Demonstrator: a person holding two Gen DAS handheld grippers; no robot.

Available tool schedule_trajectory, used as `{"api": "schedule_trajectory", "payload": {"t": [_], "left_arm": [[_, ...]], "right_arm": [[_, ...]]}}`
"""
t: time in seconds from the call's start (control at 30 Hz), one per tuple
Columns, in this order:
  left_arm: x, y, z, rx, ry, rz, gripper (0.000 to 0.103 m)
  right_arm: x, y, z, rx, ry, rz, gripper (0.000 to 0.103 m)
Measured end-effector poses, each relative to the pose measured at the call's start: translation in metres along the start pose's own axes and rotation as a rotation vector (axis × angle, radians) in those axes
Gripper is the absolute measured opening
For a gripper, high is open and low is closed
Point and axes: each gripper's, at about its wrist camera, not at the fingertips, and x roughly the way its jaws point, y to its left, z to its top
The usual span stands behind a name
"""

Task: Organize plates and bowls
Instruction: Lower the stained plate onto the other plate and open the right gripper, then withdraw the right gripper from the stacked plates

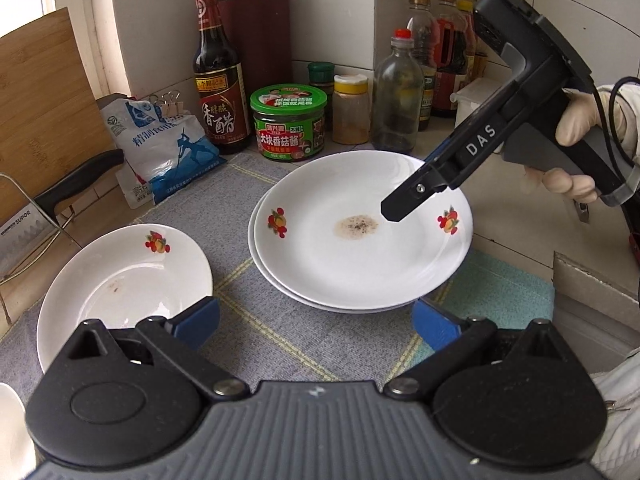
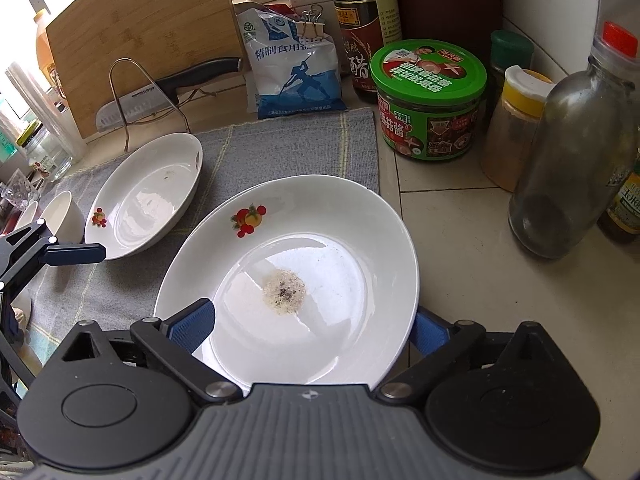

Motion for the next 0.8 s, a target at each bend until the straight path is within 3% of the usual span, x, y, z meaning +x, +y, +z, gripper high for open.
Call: {"api": "schedule_trajectory", "payload": {"t": [0.17, 0.3, 0.5, 0.8], "left_arm": [[-0.009, 0.005, -0.008, -0.039, -0.005, 0.034, 0.102], [-0.017, 0.014, -0.018, -0.106, -0.011, 0.082, 0.102], [-0.026, 0.025, -0.038, -0.200, 0.005, 0.214, 0.102], [-0.014, 0.048, -0.071, -0.360, 0.089, 0.361, 0.102]], "right_arm": [[-0.006, 0.004, -0.011, -0.021, -0.030, -0.026, 0.103], [-0.020, 0.023, -0.018, -0.103, -0.127, -0.074, 0.103], [-0.032, 0.060, -0.019, -0.252, -0.252, -0.118, 0.103], [-0.020, 0.097, -0.009, -0.348, -0.248, -0.074, 0.103]]}}
